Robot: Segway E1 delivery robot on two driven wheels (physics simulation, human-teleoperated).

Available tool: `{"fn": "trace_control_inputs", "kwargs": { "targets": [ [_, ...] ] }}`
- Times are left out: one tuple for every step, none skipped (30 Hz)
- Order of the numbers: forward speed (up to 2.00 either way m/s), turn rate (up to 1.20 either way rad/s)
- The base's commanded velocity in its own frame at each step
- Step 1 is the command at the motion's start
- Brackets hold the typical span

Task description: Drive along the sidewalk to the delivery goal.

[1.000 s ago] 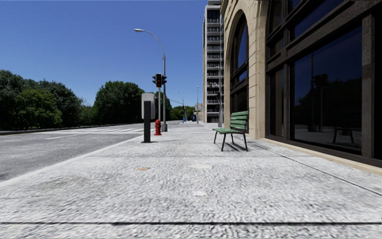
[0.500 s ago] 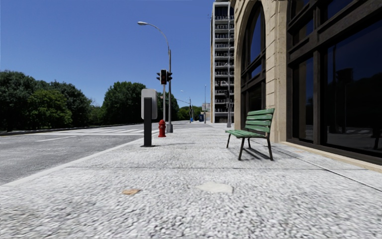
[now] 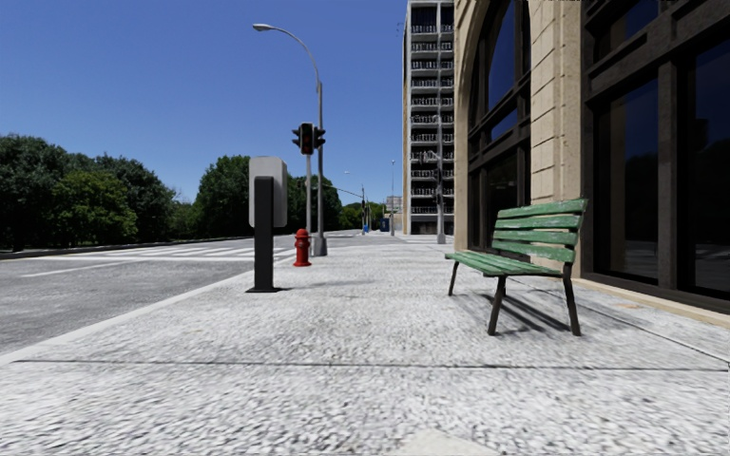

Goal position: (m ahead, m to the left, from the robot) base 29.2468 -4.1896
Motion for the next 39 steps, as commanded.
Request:
{"fn": "trace_control_inputs", "kwargs": {
  "targets": [
    [2.0, 0.0],
    [2.0, 0.0],
    [2.0, 0.0],
    [2.0, 0.0],
    [2.0, 0.0],
    [2.0, 0.0],
    [2.0, 0.0],
    [2.0, 0.0],
    [2.0, 0.0],
    [2.0, 0.0],
    [2.0, 0.0],
    [2.0, 0.0],
    [2.0, 0.0],
    [2.0, 0.0],
    [2.0, 0.0],
    [2.0, 0.0],
    [2.0, 0.0],
    [2.0, 0.0],
    [2.0, 0.0],
    [2.0, 0.0],
    [2.0, 0.0],
    [2.0, 0.0],
    [2.0, 0.0],
    [2.0, 0.0],
    [2.0, 0.0],
    [2.0, 0.0],
    [2.0, 0.0],
    [2.0, 0.0],
    [2.0, 0.0],
    [2.0, 0.0],
    [2.0, 0.0],
    [2.0, 0.0],
    [2.0, 0.0],
    [2.0, 0.0],
    [2.0, 0.0],
    [2.0, 0.0],
    [2.0, 0.0],
    [2.0, 0.0],
    [2.0, 0.0]
  ]
}}
